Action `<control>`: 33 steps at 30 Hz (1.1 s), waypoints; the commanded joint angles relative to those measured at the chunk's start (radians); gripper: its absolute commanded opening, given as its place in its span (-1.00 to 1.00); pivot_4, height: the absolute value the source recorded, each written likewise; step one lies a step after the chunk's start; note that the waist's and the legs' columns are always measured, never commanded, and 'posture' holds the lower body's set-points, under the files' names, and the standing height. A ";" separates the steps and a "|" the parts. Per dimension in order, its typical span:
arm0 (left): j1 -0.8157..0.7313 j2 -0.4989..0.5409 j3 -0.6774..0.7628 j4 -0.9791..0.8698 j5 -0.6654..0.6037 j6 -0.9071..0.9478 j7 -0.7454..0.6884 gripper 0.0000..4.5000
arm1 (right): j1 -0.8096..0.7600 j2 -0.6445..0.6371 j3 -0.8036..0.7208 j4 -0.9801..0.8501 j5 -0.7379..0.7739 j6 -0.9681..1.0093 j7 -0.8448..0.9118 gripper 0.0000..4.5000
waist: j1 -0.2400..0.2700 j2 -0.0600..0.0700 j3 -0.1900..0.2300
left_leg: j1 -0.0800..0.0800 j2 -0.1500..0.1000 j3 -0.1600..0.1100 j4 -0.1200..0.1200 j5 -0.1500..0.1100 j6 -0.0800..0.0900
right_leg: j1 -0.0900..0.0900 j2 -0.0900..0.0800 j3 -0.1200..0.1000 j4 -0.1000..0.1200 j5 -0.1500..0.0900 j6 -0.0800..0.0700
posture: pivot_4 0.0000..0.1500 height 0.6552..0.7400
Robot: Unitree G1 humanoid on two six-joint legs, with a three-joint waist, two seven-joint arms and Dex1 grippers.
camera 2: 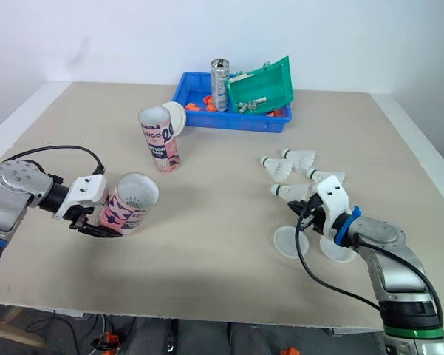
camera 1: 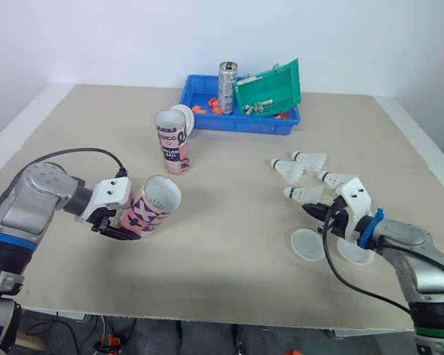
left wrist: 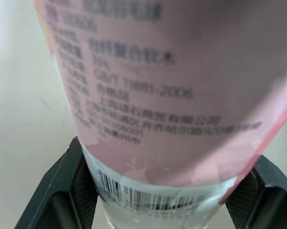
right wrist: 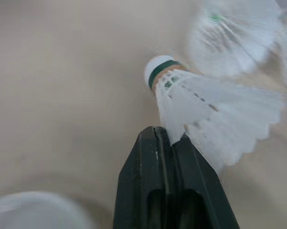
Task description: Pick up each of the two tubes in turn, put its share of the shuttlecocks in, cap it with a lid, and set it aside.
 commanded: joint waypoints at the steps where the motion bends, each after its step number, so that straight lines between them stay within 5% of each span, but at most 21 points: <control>1: -0.010 -0.011 -0.022 0.000 0.005 -0.005 -0.005 0.37 | 0.015 -0.053 -0.050 -0.160 0.089 0.010 0.073 -0.98 | 0.000 0.000 0.000 | 0.000 0.000 0.000 0.000 0.000 0.000 | 0.000 0.000 0.000 0.000 0.000 0.000 | 1.00 0.15; 6: -0.018 -0.018 -0.028 0.008 0.007 -0.010 -0.006 0.37 | -0.027 -0.100 -0.016 -0.280 0.156 -0.007 0.156 -0.98 | 0.000 0.000 0.000 | 0.000 0.000 0.000 0.000 0.000 0.000 | 0.000 0.000 0.000 0.000 0.000 0.000 | 1.00 0.15; 11: -0.028 -0.023 -0.034 0.022 0.013 -0.019 -0.009 0.37 | -0.270 -0.145 0.127 -0.284 0.103 -0.107 0.271 -0.98 | 0.000 0.000 0.000 | 0.001 0.000 0.000 0.001 0.000 0.000 | -0.001 -0.001 0.000 0.000 0.000 0.000 | 1.00 0.15; 19: -0.039 -0.029 -0.034 0.028 0.017 -0.020 -0.013 0.37 | -0.682 0.032 0.463 -0.085 -0.055 -0.289 0.427 -0.98 | 0.003 0.000 0.000 | -0.001 0.000 0.001 0.000 0.000 0.000 | -0.003 -0.001 -0.001 0.000 0.000 -0.001 | 1.00 0.15; 33: 0.000 -0.003 -0.014 -0.023 0.004 0.011 -0.005 0.37 | -0.925 0.285 0.679 0.259 -0.270 -0.541 0.563 -0.98 | 0.004 0.000 0.000 | -0.004 0.002 0.001 0.000 0.000 0.000 | -0.004 0.000 -0.004 0.002 -0.001 -0.003 | 1.00 0.15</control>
